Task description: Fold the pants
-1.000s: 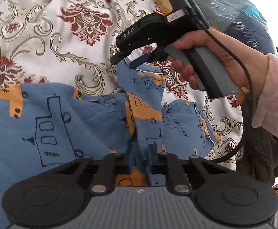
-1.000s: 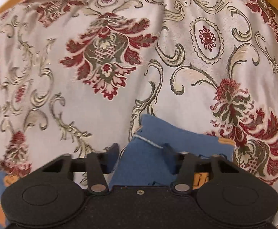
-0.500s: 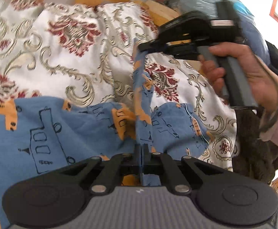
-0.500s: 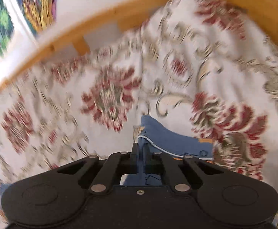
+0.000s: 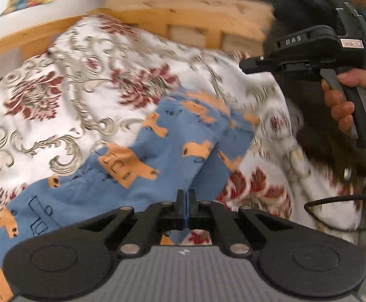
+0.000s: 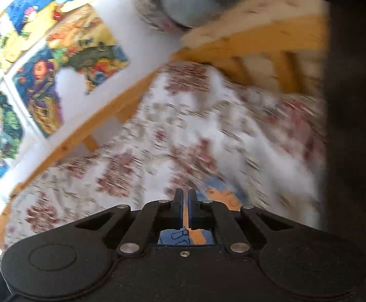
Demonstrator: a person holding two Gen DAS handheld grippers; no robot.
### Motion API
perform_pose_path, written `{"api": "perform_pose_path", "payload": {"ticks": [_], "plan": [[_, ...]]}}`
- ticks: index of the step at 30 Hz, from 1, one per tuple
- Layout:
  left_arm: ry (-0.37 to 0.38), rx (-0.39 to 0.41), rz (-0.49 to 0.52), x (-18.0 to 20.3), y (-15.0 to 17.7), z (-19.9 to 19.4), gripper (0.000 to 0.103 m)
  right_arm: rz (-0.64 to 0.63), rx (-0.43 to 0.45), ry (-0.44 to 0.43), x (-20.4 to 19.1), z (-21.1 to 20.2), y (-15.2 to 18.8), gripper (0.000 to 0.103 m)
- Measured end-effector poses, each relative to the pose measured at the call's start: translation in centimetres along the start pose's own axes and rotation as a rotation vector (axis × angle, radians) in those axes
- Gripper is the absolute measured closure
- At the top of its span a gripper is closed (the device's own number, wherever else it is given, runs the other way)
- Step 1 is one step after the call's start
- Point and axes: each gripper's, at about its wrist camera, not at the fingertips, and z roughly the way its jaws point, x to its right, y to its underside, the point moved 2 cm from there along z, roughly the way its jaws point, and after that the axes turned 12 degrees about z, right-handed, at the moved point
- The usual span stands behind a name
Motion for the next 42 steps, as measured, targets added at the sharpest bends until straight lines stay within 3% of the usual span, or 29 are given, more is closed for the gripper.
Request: {"api": "perform_pose_path", "payload": {"ticks": [5, 8, 9, 11, 16, 20, 23, 24, 28, 33, 36, 42], "plan": [[0.003, -0.083, 0.056, 0.7, 0.1, 1.4, 0.103, 0.12, -0.012, 0.09, 5.0, 1.1, 3.5, 0.1], [0.012, -0.107, 0.043, 0.3, -0.1, 1.6, 0.103, 0.174, -0.042, 0.05, 5.6, 1.9, 3.7, 0.079], [0.013, -0.113, 0.042, 0.3, -0.1, 1.7, 0.103, 0.169, -0.045, 0.034, 5.4, 2.2, 3.5, 0.066], [0.008, -0.123, 0.043, 0.3, -0.2, 1.8, 0.103, 0.131, -0.049, 0.049, 4.9, 3.0, 3.2, 0.06], [-0.002, -0.131, 0.038, 0.4, 0.0, 2.1, 0.103, 0.186, -0.082, 0.094, 5.6, 5.5, 2.7, 0.062], [-0.003, -0.126, 0.02, 0.2, 0.1, 2.0, 0.103, 0.183, -0.073, 0.115, 5.3, 7.1, 2.5, 0.072], [-0.011, -0.119, 0.012, 0.1, 0.2, 1.9, 0.103, 0.188, -0.061, 0.124, 5.4, 7.6, 2.2, 0.096], [-0.015, -0.115, 0.009, 0.1, 0.3, 1.8, 0.103, 0.178, -0.046, 0.12, 5.3, 7.5, 2.1, 0.098], [-0.027, -0.08, -0.022, -0.2, 0.4, 1.0, 0.103, 0.089, 0.029, 0.075, 3.1, 5.8, 1.4, 0.099], [-0.017, -0.044, -0.004, -0.4, 0.1, -0.6, 0.103, 0.009, 0.11, 0.047, 0.6, 0.7, 1.0, 0.099], [-0.007, -0.067, 0.026, -0.2, 0.3, -0.5, 0.103, -0.005, 0.087, 0.109, 1.4, -0.3, 2.5, 0.099], [0.073, -0.152, 0.009, -0.6, 0.6, 1.3, 0.102, 0.033, -0.021, 0.258, 4.9, 2.1, 5.4, 0.099]]}}
